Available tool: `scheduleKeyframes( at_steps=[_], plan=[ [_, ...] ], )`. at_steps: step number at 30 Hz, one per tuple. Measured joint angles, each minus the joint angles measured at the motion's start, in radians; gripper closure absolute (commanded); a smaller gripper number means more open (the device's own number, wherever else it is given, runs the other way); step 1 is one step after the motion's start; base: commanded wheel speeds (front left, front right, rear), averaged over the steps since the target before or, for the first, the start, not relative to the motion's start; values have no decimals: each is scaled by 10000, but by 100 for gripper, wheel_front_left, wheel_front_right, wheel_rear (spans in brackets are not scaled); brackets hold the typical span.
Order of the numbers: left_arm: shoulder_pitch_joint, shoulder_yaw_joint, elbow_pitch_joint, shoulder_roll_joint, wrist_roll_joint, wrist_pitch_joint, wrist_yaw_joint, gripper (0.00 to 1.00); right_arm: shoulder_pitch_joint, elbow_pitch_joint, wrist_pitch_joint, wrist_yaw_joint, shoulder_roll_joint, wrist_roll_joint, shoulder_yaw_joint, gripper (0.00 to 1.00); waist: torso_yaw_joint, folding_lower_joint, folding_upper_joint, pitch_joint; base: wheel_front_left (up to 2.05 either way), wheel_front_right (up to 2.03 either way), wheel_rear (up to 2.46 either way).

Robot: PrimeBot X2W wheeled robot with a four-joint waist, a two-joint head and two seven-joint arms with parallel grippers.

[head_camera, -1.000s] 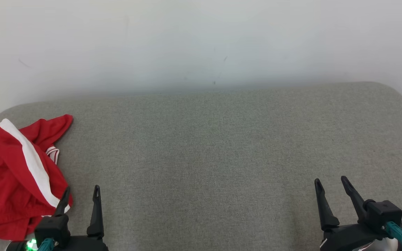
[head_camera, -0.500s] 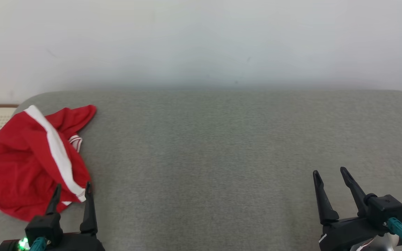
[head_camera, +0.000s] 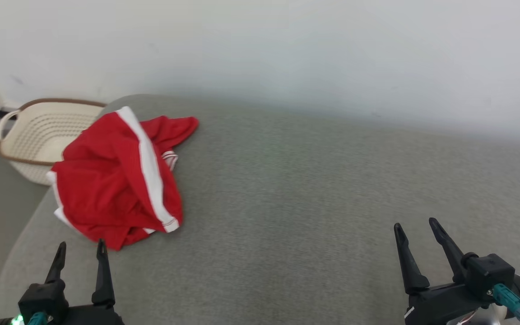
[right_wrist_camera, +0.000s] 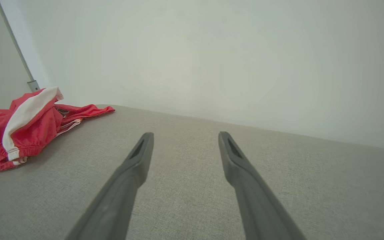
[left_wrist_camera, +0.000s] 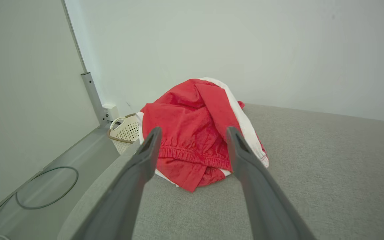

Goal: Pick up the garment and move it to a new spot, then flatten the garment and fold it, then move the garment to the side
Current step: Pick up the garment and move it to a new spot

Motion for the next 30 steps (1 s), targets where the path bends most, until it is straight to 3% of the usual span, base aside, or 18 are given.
scheduleKeyframes(
  at_steps=[14,30],
  plan=[
    [136,115,-82,81,-169,-10,119,0,-102,54,-25,0,111,27,236,0,1755,0,0,8,0,0,0],
    [107,58,-171,86,-288,-4,240,0,-111,105,-25,-2,107,75,274,0,1861,0,0,102,0,0,0]
  ],
)
